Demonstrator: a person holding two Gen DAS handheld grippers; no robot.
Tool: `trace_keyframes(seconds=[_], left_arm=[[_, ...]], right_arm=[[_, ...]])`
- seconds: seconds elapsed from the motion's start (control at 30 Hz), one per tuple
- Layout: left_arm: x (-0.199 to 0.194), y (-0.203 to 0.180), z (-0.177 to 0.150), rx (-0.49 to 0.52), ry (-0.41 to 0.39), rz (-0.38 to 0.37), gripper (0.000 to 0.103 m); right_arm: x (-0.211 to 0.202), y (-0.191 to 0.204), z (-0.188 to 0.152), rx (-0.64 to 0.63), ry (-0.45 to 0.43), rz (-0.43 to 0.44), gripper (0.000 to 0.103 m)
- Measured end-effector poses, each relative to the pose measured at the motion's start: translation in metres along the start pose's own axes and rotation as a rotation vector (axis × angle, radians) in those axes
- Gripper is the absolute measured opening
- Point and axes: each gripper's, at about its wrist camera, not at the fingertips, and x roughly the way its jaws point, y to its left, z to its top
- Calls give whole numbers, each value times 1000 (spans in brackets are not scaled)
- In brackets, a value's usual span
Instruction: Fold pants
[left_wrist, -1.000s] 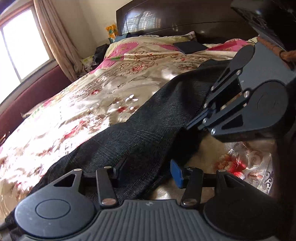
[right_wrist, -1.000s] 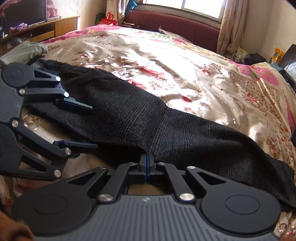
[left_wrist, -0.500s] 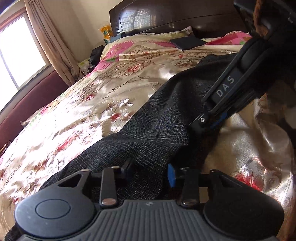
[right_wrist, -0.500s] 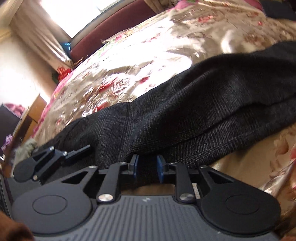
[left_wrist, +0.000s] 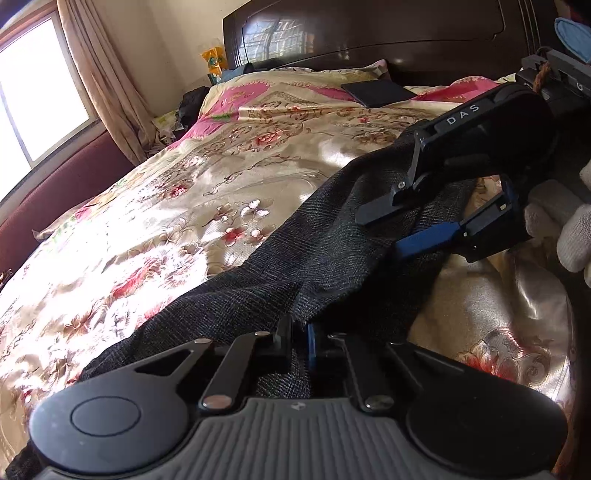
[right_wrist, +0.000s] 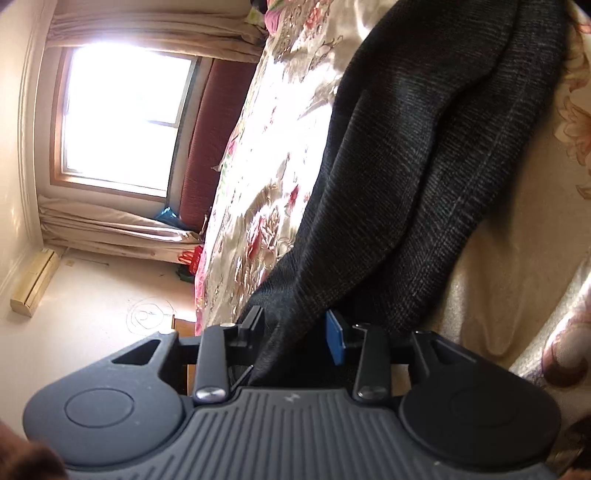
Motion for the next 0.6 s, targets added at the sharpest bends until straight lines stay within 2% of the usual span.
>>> trace_keyframes(seconds=[0.13, 0.3, 0.4, 0.5, 0.57, 0.6], left_arm=[[0, -3, -1, 6, 4, -5, 24], [-3, -1, -2, -7, 5, -8, 24], [-2, -2, -2, 6, 6, -5, 24], [-1, -4, 0, 9, 0, -8, 24], [1, -7, 1, 23, -4, -2, 25], [4, -10, 1, 40, -3, 10, 25]], right_arm=[[7, -3, 9, 17, -41, -7, 42], [29, -1, 11, 19, -40, -48, 41], [23, -5, 12, 29, -101, -83, 33], [16, -15, 16, 122, -150, -61, 30], [13, -16, 18, 104, -185, -78, 28], [11, -14, 19, 84, -215, -90, 23]])
